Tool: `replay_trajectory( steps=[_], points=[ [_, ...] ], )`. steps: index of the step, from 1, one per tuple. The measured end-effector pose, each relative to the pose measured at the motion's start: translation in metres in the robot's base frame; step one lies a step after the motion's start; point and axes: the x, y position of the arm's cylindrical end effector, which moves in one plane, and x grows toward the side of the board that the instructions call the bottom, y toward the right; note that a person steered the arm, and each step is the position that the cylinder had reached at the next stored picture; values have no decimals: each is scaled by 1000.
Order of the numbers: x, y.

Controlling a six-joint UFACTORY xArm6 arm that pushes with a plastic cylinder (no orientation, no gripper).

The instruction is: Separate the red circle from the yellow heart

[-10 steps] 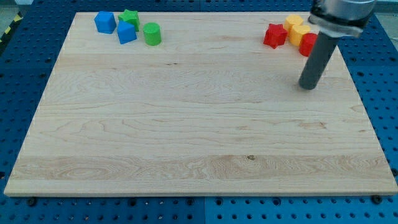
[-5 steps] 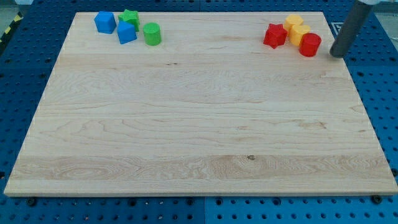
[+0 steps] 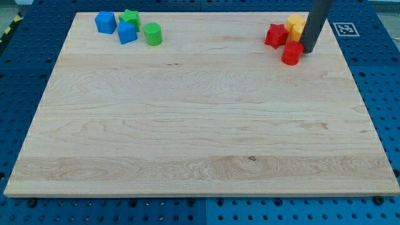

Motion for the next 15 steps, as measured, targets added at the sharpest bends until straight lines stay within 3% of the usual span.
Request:
replay_trajectory(
  steps=[7,10,15],
  points=[
    [94,-193],
    [73,-189],
    [90,-138]
  ],
)
